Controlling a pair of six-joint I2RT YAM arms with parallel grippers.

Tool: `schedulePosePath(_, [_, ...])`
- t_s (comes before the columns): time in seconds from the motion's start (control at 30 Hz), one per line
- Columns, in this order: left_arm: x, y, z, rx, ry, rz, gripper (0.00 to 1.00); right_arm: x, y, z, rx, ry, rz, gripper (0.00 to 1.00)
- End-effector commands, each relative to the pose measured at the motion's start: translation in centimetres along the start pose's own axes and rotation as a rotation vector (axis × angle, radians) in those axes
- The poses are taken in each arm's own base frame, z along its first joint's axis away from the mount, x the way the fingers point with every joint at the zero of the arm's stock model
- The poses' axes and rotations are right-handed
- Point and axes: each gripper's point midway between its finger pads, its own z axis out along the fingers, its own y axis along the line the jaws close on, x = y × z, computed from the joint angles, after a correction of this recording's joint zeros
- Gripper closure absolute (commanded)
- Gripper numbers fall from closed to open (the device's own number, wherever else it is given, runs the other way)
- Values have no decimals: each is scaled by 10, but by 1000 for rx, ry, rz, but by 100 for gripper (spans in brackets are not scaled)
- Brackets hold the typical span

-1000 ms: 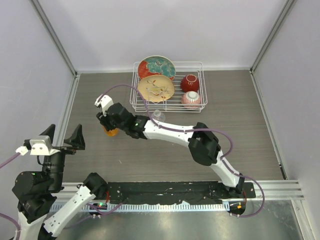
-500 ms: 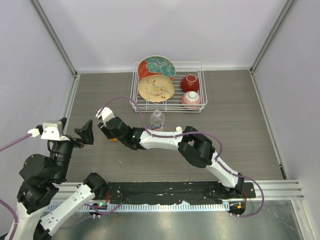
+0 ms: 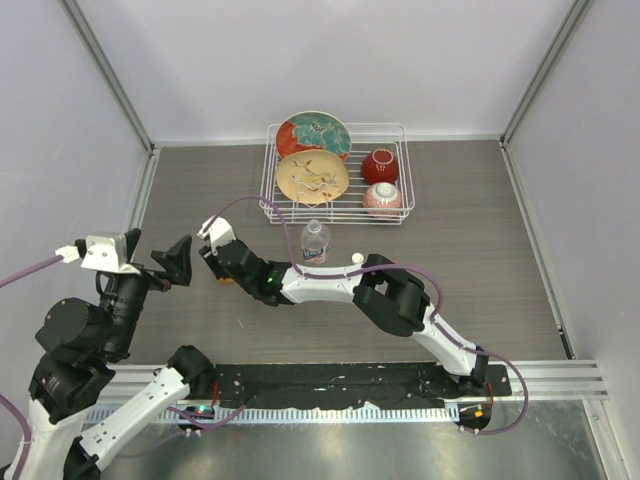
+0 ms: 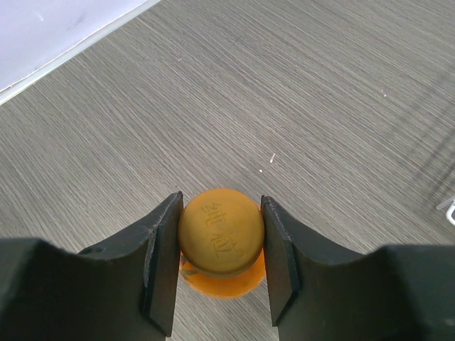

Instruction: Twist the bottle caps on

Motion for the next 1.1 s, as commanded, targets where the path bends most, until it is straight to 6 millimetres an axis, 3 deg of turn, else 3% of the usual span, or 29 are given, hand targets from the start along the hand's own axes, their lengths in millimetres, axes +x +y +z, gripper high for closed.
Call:
schedulePosePath(0.0, [-3,-8,3,29,11,-21,0,-13,0,-13,9,-3,20,58])
schedulePosePath(0.17, [-10,-13,7,52,5,-11,0,-39,3,-22,-17,-15,14,27])
schedulePosePath(0.23, [-15,-17,8,73,-7,10,0,-55,7,-25,-40,-34,15,22])
schedulePosePath(0.4, [-30,-21,11,104,-2,90,0,-101,6,-47,-72,-100,43,19])
schedulePosePath(0.43, [-32,-21,15,99,-6,98,0,-124,3,-57,-73,-136,57,18])
schedulePosePath(0.5, [-38,-21,18,92,-23,108,0,-141,-2,-69,-75,-152,63,17])
schedulePosePath(0.53, [-39,-25,25,92,-11,137,0,-164,-7,-85,-80,-185,75,16])
schedulePosePath(0.57, [-41,-28,31,101,-1,157,0,-173,-11,-96,-82,-194,80,16])
schedulePosePath(0.6, [-58,-29,33,100,-25,162,0,-162,-17,-103,-68,-169,74,16])
schedulePosePath(0.63, [-56,-38,50,107,10,219,0,-164,-24,-112,-54,-171,80,16])
schedulePosePath(0.67, [-60,-45,57,131,21,241,0,-191,-36,-139,-46,-222,116,16])
schedulePosePath(0.7, [-85,-47,57,144,-9,240,0,-170,-50,-145,0,-186,112,18])
schedulePosePath(0.73, [-75,-55,65,171,56,277,0,-174,-62,-160,29,-198,129,22])
schedulePosePath(0.77, [-79,-71,79,224,83,297,0,-195,-79,-190,57,-247,183,26])
schedulePosePath(0.8, [-72,-80,87,253,124,316,0,-177,-106,-204,164,-228,199,30])
schedulePosePath(0.83, [-57,-88,91,292,190,344,0,-178,-122,-220,220,-240,235,41])
schedulePosePath(0.87, [-43,-103,106,342,248,398,0,-190,-148,-255,282,-273,288,48])
schedulePosePath(0.9, [-29,-116,106,416,299,419,0,-178,-167,-267,347,-262,357,55])
schedulePosePath(0.93, [-21,-124,112,446,326,433,0,-166,-191,-285,455,-242,375,72])
schedulePosePath(0.97, [-7,-139,129,480,374,462,0,-177,-209,-316,484,-294,443,77])
schedulePosePath(1.03, [9,-158,140,538,431,475,0,-163,-233,-342,569,-316,524,82])
schedulePosePath(1.07, [-1,-173,143,575,413,472,0,-161,-240,-353,584,-329,548,83])
